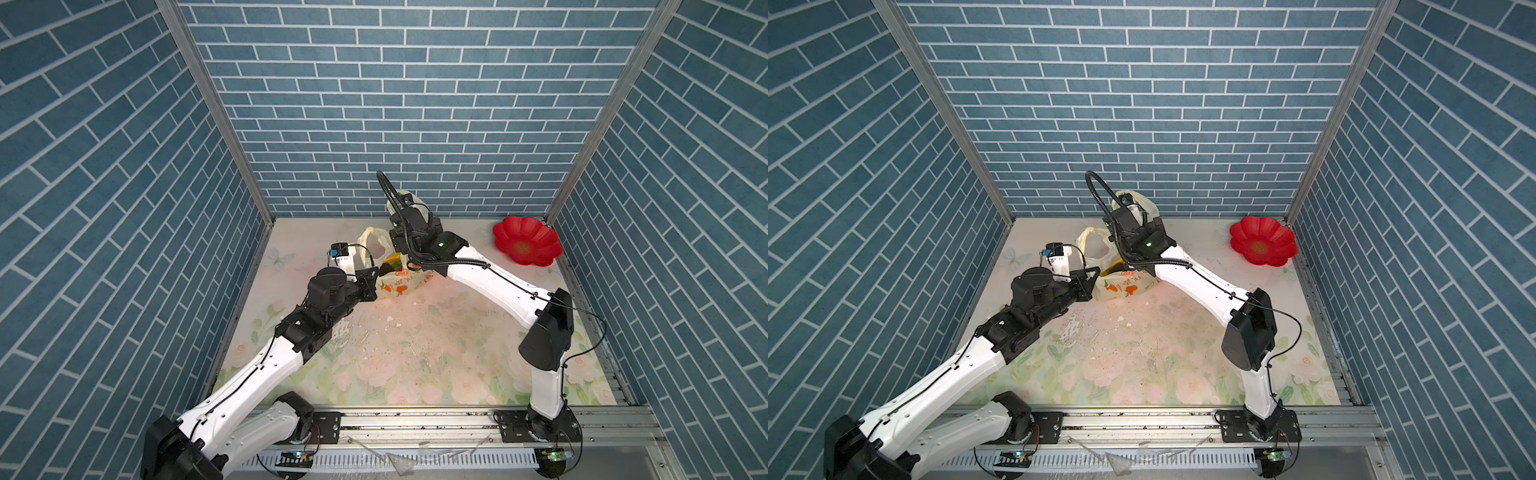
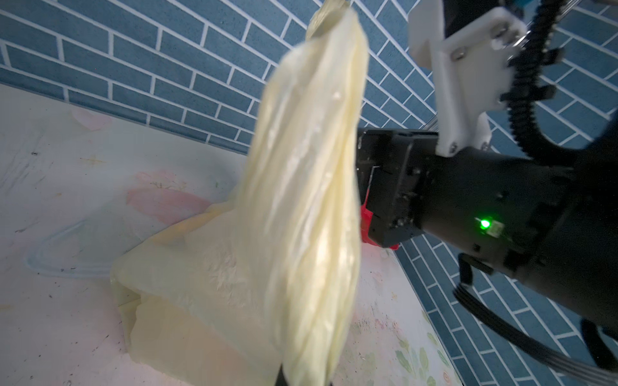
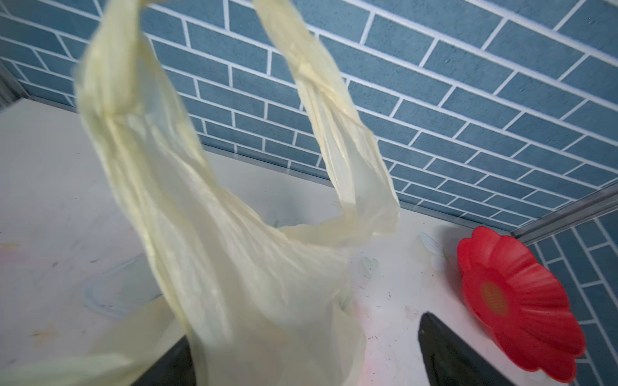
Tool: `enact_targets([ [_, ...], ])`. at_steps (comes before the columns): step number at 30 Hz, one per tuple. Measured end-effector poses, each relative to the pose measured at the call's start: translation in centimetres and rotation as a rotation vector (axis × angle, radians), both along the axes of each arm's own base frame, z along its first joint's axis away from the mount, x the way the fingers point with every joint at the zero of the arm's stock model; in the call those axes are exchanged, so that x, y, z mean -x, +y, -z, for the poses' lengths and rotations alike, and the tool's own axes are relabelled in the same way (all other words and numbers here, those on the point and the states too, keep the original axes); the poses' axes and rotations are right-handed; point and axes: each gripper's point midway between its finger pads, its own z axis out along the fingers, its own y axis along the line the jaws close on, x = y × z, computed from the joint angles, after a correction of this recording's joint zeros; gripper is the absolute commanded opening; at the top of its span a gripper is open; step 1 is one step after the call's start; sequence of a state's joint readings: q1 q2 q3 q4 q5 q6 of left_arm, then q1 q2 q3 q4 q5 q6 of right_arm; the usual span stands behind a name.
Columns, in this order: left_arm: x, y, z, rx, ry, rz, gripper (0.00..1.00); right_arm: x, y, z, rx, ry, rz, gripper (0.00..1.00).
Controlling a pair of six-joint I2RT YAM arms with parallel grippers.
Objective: Take fruits out of the plastic bag
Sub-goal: Pick up the plastic bag from the top-center of the table, then place the plastic bag at the center of the table.
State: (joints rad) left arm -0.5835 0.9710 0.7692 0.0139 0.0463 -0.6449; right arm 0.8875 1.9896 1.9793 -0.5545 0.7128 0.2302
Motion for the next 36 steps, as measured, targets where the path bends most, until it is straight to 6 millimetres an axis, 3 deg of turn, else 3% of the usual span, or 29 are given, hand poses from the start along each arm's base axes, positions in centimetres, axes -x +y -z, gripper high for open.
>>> enact_targets([
  [4,0.0,0.1,0.2,0.007,0.009,-0.005,0.0,-2.0,-1.9,1.3,0.019,0.029,0.072,0.58],
  [9,-0.2,0.4,0.6,0.0,0.026,-0.033,0.0,-3.7,-5.2,1.5,-0.054,0.055,0.151,0.08],
  [10,-0.3,0.5,0.8,-0.003,0.033,-0.04,0.0,-3.6,-5.8,1.6,-0.079,0.059,0.162,0.04],
  [14,-1.2,0.6,2.2,-0.028,0.091,-0.081,0.0,-0.9,-8.1,1.9,-0.192,0.053,0.136,0.0],
  [16,-2.1,0.3,2.5,-0.039,0.117,-0.089,0.0,0.4,-9.1,0.8,-0.269,0.028,0.117,0.0],
  [19,-4.3,-0.9,0.9,-0.03,0.116,-0.085,0.0,1.7,-10.0,-2.1,-0.386,-0.031,0.091,0.0],
  [22,-6.0,-2.0,-2.1,0.003,0.076,-0.07,0.0,2.4,-11.2,-4.9,-0.481,-0.087,0.079,0.0],
  [24,-6.3,-2.4,-4.0,0.028,0.037,-0.057,0.0,3.3,-12.2,-5.6,-0.531,-0.109,0.081,0.0],
  [26,-6.2,-2.4,-4.7,0.041,0.016,-0.049,0.0,4.2,-13.3,-5.4,-0.575,-0.118,0.09,0.0],
  [29,-5.5,-1.7,-3.5,0.042,0.022,-0.069,0.0,6.1,-14.9,-2.9,-0.646,-0.098,0.116,0.0],
  [31,-4.7,-0.4,-0.9,0.044,0.059,-0.111,0.0,7.2,-15.9,-0.1,-0.695,-0.067,0.152,0.0],
  [34,-3.0,0.9,4.9,0.042,0.17,-0.155,0.01,9.4,-17.0,5.8,-0.786,0.016,0.214,0.0],
  [36,-1.9,1.3,9.3,0.035,0.269,-0.165,0.08,11.2,-17.7,10.5,-0.842,0.094,0.265,0.0],
])
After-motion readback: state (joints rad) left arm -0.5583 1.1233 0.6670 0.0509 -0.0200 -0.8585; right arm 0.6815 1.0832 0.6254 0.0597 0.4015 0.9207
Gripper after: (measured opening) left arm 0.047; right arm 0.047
